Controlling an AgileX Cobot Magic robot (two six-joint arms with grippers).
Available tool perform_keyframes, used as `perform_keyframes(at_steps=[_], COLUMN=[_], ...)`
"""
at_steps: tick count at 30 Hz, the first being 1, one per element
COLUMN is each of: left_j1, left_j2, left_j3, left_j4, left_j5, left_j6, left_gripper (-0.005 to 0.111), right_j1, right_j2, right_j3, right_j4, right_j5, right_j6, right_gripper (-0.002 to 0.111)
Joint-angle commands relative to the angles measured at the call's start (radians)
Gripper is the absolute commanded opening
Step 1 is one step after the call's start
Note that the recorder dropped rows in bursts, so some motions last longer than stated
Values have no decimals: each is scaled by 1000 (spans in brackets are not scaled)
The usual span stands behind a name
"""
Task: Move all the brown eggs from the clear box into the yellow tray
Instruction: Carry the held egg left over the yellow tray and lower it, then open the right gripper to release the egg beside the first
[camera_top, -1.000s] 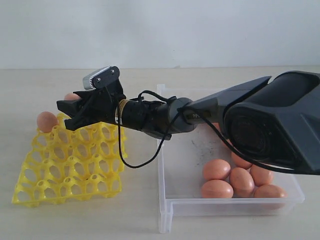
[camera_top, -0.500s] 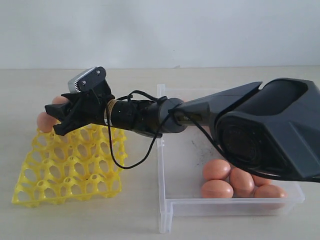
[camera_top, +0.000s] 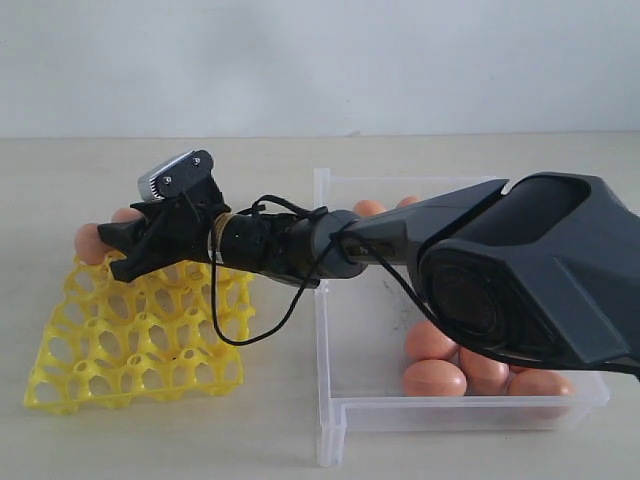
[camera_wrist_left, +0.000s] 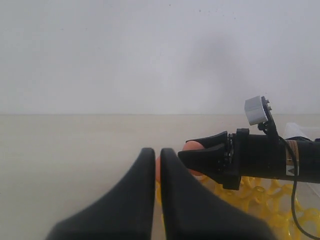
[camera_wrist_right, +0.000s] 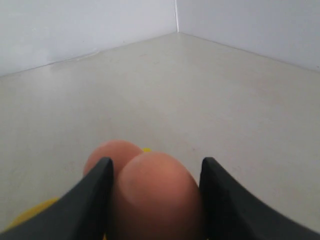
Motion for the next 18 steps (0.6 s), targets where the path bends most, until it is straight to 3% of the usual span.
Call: perform_keyframes(at_steps=[1, 7, 18], left_j1=[2, 2, 2], left_j2=[-3, -3, -3], left_j3=[4, 4, 4], left_j4=[-5, -5, -5], left_j5=[-14, -14, -14], left_j6=[0, 0, 0], left_gripper=[4, 4, 4], right_j1=[6, 6, 6], right_j2=[-1, -1, -42], right_j3=[-5, -5, -5], right_j4=[3, 19, 69], right_j5=[-9, -9, 16], right_j6=[-10, -10, -26], right_gripper=[13, 50, 52])
